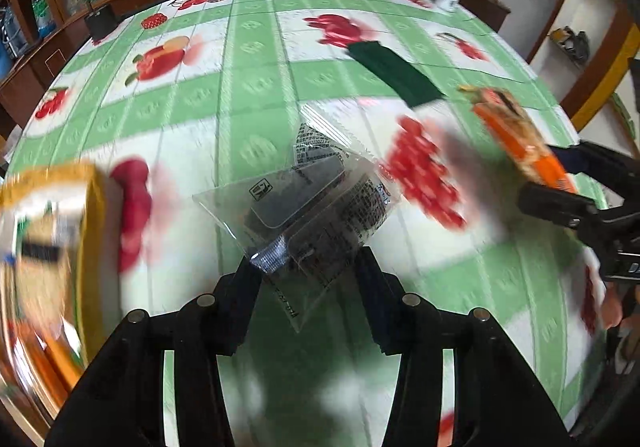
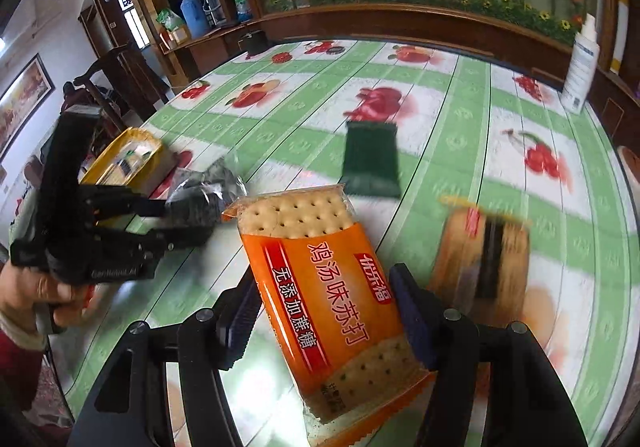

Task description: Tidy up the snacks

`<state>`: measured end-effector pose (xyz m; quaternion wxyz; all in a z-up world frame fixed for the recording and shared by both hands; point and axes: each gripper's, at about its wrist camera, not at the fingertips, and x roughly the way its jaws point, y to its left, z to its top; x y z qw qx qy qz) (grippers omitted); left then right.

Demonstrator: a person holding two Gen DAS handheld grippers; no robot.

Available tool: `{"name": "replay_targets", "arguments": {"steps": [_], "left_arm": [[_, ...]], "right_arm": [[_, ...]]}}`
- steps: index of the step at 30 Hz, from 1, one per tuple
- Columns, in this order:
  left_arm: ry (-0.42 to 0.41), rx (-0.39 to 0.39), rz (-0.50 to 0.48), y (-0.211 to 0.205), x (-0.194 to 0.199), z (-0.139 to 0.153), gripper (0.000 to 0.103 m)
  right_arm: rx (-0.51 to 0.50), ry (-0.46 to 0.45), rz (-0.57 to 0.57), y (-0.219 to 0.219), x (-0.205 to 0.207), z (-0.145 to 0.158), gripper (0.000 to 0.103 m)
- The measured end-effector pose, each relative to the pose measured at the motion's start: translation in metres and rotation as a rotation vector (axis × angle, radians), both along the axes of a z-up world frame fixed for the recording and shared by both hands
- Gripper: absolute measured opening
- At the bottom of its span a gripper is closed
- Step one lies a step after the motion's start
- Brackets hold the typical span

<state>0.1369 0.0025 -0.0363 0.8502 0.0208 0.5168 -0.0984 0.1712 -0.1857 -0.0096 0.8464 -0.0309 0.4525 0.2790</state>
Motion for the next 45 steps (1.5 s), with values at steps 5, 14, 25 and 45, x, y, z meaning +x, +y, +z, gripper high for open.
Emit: {"name": "replay_targets", "arguments": {"steps": [5,14,25,45], "left_arm": [[-0.022,-0.081,0.011,0.000,-0.042,0.000,0.000],[-0.110,-0.127,0.058,0.009,-0.073,0.015,0.001],[-0.248,-0.015,0.035,-0.028,-0.023,0.034,0.103],[-0.146,0.077,-0.015,-0.052,-0.005,-0.010,0.083]], "right_arm": [[0.067,0.009,-0.049,-0.002,-0.038,-0.004,0.065],[0.148,0.018,-0.116,-0.006,-0.081,-0.006,0.065],[0.196,-0.028,-0.141,-0.008,-0.099,0.007,0.065],[0.098,0.044,-0.213,-0.023,-0.088,-0.032,0.051]]}}
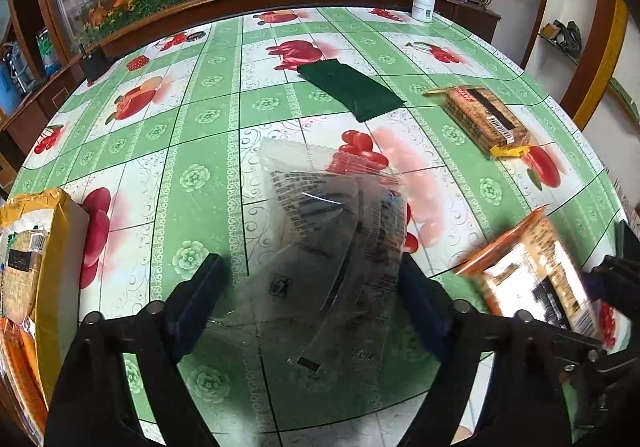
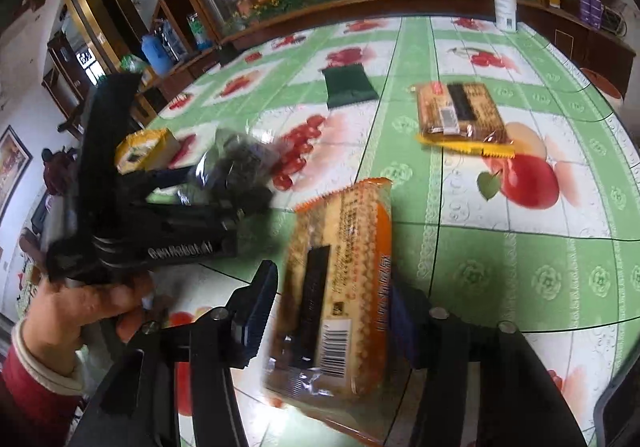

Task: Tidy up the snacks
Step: 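Carry clear bag toward white box with left tool while right tool grasps long orange cracker roll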

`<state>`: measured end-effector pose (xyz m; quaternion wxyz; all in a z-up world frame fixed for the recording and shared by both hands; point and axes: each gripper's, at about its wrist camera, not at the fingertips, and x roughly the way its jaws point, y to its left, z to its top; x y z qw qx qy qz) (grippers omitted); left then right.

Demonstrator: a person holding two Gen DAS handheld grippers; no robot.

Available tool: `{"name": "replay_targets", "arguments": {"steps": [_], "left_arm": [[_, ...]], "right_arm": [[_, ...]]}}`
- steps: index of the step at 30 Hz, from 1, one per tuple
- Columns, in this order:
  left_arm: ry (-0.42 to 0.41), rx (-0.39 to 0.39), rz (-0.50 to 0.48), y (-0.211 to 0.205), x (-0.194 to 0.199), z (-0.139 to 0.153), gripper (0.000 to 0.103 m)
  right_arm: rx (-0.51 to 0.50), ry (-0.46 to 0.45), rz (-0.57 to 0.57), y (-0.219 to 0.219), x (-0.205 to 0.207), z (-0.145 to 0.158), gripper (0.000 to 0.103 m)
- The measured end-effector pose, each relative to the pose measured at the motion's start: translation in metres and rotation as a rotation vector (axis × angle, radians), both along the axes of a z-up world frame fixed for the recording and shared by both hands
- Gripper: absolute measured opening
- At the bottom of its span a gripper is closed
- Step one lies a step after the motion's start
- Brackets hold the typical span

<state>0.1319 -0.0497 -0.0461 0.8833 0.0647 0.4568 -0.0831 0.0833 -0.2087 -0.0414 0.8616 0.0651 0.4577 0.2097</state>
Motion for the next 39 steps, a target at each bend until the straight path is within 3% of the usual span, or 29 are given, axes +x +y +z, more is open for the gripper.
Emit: {"name": "replay_targets", "arguments": {"steps": [4,10,19,29,39], "left_arm": [[-0.014,-0.012,0.017,0.003,-0.007,0.001,0.078],[-0.031,-0.057,0.077,0.019,-0.023,0.004,0.075],[-0.088,-0.083,0.113,0.039,-0.057,0.026,0.075],[-0.207,-0.029,0.217,0.075,-0.101,0.056,0.075],[-0.245,-0.016,0.334,0.126,-0.122,0.067,0.075]], "right_arm": [[0.051,0.000,-0.008,-0.005,-0.001,0.004,0.035],[0.123,-0.017,0.000,-0.010,-0.009,0.018,0.020],[0.160,-0.061,0.032,0.003,-0.024,0.034,0.020],[0.187,-0.152,0.064,0.024,-0.042,0.066,0.019],[0.222,-0.186,0.130,0.063,-0.048,0.079,0.019]]}}
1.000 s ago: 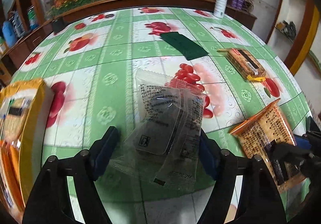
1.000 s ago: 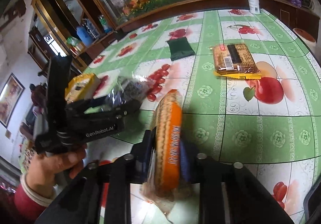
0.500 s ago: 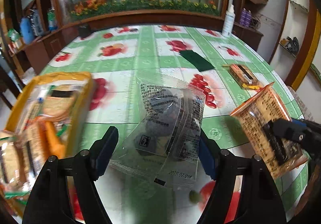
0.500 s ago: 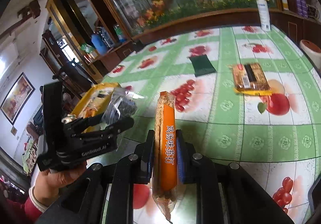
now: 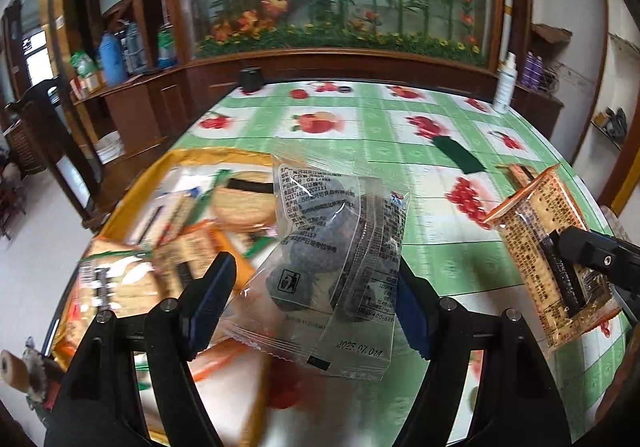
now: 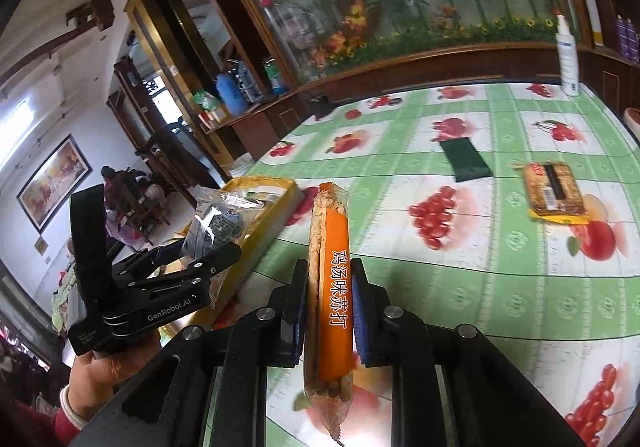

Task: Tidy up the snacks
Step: 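Carry clear bag toward white box with left tool while right tool grasps long orange cracker roll, then lower clear bag into box with left tool while right tool lowers orange cracker roll in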

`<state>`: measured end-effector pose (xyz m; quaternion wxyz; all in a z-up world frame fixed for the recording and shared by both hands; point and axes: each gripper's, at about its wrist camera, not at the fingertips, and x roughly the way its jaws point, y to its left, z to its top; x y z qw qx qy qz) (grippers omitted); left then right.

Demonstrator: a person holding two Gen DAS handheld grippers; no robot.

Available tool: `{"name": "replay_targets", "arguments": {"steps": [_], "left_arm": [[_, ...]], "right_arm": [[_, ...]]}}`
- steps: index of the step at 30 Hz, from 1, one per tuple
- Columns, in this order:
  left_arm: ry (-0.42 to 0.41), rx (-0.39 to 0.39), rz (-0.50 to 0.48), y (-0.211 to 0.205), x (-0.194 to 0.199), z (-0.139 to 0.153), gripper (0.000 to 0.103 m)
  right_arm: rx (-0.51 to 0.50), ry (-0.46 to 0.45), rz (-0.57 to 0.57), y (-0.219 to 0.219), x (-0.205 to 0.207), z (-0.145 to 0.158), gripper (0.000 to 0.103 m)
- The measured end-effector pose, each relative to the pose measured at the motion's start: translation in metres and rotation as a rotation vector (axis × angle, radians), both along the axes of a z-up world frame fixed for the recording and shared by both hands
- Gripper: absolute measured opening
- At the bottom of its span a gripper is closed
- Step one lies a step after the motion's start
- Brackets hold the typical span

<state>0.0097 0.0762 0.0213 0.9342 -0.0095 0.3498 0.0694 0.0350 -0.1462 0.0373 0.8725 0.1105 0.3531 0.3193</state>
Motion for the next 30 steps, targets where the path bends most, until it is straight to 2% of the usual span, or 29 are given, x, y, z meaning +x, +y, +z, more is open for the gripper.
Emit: {"name": "replay_targets", "arguments": {"steps": [13,30], "left_arm": [[-0.044,-0.007,0.144,0.067,-0.015,0.014,0.075],[-0.038,-0.028,0.240,0.117,-0.020,0.005,0.075]], "right_arm": [[0.018,-0.020,0.114,0.072,0.009,0.010,0.019],[0.013,-0.053,0.231,0.161,0.027,0.020,0.019]]}}
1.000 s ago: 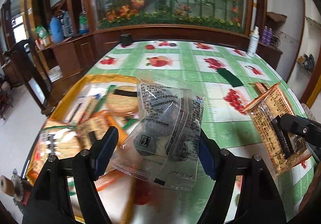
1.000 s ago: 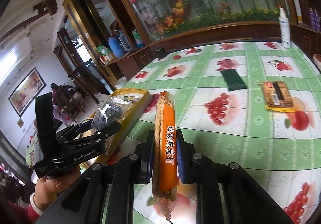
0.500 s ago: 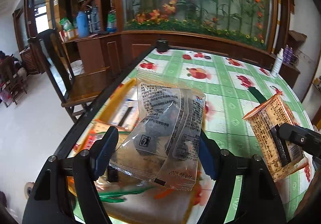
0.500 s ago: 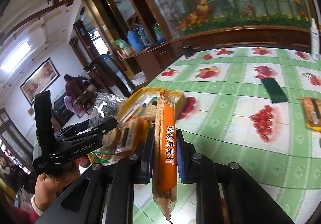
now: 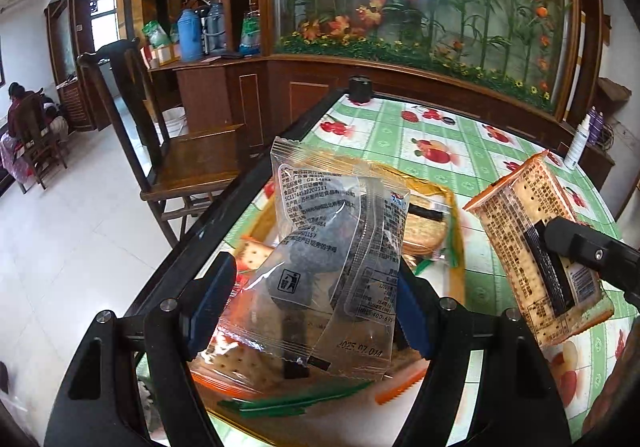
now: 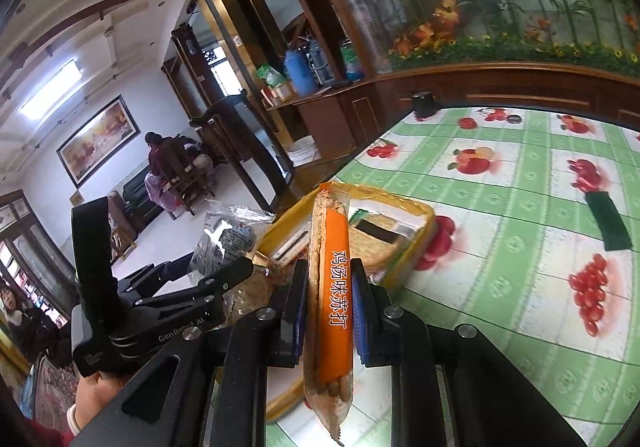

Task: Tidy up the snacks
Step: 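Lower clear bag into box with left tool while right tool lowers orange cracker roll in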

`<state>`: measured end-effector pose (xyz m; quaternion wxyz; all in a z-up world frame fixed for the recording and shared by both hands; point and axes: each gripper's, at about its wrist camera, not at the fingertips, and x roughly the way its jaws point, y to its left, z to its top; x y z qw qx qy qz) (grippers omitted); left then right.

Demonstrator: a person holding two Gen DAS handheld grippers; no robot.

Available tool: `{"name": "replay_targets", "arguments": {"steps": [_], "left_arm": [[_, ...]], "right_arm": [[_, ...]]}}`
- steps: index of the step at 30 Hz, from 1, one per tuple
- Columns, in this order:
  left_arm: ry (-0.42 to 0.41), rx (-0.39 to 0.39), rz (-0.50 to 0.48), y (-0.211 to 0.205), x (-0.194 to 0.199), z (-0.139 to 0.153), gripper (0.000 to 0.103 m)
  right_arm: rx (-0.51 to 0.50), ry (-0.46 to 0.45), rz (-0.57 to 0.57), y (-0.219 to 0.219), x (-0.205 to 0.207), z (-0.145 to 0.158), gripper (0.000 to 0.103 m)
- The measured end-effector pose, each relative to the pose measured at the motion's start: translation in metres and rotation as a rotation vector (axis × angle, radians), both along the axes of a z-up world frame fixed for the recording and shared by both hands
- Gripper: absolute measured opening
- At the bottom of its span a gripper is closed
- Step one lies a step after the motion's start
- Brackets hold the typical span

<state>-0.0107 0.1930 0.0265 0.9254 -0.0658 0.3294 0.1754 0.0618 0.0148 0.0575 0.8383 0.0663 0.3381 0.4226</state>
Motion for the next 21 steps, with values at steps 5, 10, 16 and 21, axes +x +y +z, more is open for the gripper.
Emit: {"name": "replay_targets", "arguments": {"steps": [5,10,16,21], "left_arm": [[0.005,-0.006,0.020,0.011,0.000,-0.003,0.075],[0.016,-0.007,0.031,0.019,0.006,-0.006,0.075],[0.030,-0.008,0.036,0.027,0.016,-0.009,0.075],[0.045,-0.011,0.035,0.029,0.027,-0.011,0.075]], "right_arm": [[0.003,0.008,0.016,0.016,0.006,-0.002,0.019],[-0.004,0.009,0.025,0.030,0.015,-0.007,0.019],[-0.009,0.003,0.016,0.044,0.029,-0.010,0.019],[-0.025,-0.019,-0.011,0.051,0.039,-0.012,0.019]]}}
